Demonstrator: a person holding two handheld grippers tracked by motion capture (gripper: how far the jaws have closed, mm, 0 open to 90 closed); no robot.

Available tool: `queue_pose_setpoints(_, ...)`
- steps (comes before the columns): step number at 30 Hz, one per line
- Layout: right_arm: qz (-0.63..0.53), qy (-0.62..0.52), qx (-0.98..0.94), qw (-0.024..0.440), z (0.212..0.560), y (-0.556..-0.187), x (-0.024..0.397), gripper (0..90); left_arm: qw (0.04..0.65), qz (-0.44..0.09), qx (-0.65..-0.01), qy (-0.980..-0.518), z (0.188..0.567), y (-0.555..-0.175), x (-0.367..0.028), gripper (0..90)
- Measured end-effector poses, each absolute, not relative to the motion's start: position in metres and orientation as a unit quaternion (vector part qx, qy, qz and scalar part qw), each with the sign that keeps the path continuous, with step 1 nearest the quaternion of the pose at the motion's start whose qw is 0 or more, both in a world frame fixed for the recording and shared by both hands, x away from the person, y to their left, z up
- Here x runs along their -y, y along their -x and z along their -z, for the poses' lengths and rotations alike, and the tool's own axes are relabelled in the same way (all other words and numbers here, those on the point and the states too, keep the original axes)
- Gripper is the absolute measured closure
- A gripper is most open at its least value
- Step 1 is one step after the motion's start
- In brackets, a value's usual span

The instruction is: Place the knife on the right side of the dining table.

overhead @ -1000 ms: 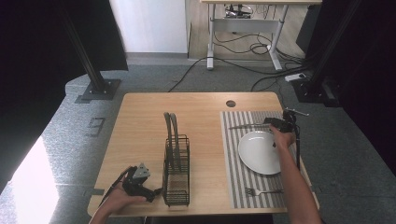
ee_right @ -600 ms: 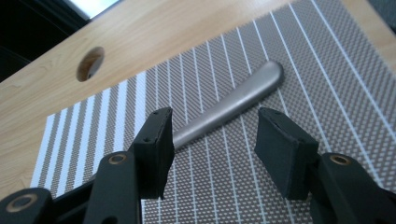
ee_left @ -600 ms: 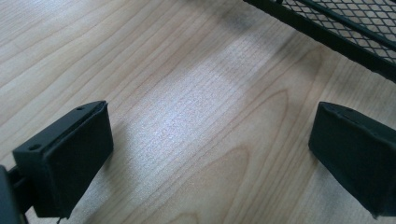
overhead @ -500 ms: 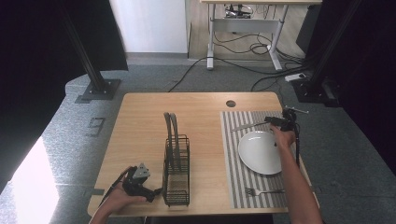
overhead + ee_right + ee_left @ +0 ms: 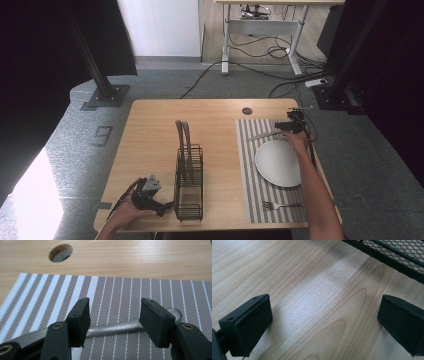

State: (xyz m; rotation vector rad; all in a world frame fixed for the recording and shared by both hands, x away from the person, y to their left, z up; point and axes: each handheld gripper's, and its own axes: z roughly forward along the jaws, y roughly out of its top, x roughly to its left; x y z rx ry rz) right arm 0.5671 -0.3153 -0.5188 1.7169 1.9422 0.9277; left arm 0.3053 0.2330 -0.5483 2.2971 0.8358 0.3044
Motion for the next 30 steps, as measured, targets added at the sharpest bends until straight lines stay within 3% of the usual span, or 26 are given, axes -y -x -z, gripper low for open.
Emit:
queue_pose_setpoints(12,-0.298,-0.601,-0.713,0.200,0.539,-0.576,0.313,42.2,0.333,-0.115,-0.317,-0.880,0.548,-0.306,-0.233,0.0)
queue_pose_setpoints(30,-0.305,-0.633,-0.688,0.182,0.537,-0.571,0.320,41.5,0.333,-0.116,-0.318,-0.880,0.548,-0.306,-0.233,0.0)
